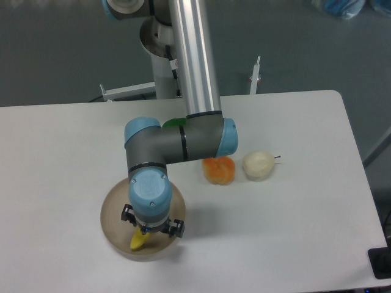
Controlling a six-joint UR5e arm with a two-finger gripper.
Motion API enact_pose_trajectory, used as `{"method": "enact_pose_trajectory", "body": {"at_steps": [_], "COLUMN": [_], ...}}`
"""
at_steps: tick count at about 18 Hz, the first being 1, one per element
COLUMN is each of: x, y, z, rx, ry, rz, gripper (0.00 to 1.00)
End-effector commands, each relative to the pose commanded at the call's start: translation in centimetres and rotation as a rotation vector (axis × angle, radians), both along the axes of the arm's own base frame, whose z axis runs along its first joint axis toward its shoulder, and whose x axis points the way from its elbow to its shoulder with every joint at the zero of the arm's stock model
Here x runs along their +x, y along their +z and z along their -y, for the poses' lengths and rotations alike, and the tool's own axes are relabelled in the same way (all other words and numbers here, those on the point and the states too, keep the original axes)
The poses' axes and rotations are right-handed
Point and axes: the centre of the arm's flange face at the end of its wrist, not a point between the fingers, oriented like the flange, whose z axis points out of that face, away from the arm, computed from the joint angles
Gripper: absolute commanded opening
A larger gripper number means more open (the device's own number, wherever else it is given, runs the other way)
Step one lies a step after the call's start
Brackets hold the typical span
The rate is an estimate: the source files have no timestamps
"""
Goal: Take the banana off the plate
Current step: 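Lower the gripper onto the yellow banana and close on it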
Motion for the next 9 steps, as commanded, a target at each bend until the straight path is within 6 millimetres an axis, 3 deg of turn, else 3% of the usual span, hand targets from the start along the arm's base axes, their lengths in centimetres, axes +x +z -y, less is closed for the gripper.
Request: {"method": "enact_pose_trajectory", "body": {"at_steps": [3,4,7,9], "x": [0.02,0.07,0.10,0.11], "y": [-0.55,-0.69,-0.70,-0.43], "z": [-0.25,-0.24,-0.24,-0.26], "rx": [-0.005,-0.008,-0.008,-0.005], "ry": [-0.009,-0.007,-0.001,0.001], "rz": [0.003,0.009,0.012,0.012], "gripper": [0.97,0.82,0.59,0.30]}}
